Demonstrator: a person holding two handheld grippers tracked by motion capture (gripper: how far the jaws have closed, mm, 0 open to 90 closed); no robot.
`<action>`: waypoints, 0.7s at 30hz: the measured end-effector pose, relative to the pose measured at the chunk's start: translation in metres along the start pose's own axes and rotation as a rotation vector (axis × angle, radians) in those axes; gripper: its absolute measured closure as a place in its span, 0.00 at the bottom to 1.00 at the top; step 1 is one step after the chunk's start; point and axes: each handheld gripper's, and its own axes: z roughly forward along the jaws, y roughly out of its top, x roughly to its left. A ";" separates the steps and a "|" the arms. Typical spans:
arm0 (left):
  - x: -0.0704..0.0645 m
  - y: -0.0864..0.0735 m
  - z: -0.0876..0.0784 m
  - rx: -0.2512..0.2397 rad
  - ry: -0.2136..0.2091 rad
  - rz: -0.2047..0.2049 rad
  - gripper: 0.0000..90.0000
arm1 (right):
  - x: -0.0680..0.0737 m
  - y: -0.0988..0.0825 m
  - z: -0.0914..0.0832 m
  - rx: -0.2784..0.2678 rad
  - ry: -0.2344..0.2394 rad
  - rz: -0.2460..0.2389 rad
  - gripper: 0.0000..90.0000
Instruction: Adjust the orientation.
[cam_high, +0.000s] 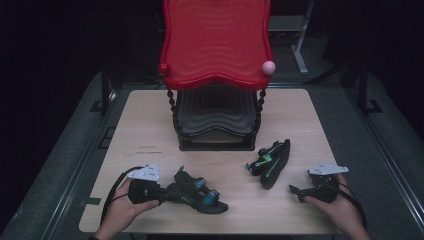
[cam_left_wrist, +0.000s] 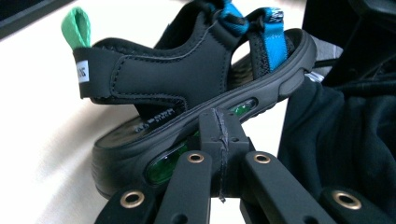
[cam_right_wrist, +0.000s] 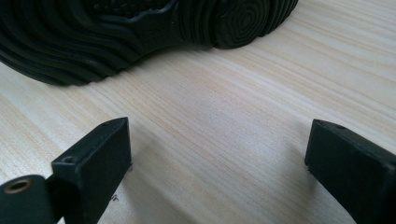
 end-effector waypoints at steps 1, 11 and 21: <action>-0.001 -0.003 0.000 0.006 -0.008 -0.001 1.00 | 0.000 0.000 0.000 0.000 0.000 0.000 0.07; 0.001 -0.028 0.010 0.137 0.022 -0.024 1.00 | 0.000 0.000 0.000 0.001 -0.001 0.003 0.07; 0.001 -0.025 0.007 0.128 0.034 -0.013 1.00 | 0.000 0.000 0.000 0.001 0.000 0.001 0.07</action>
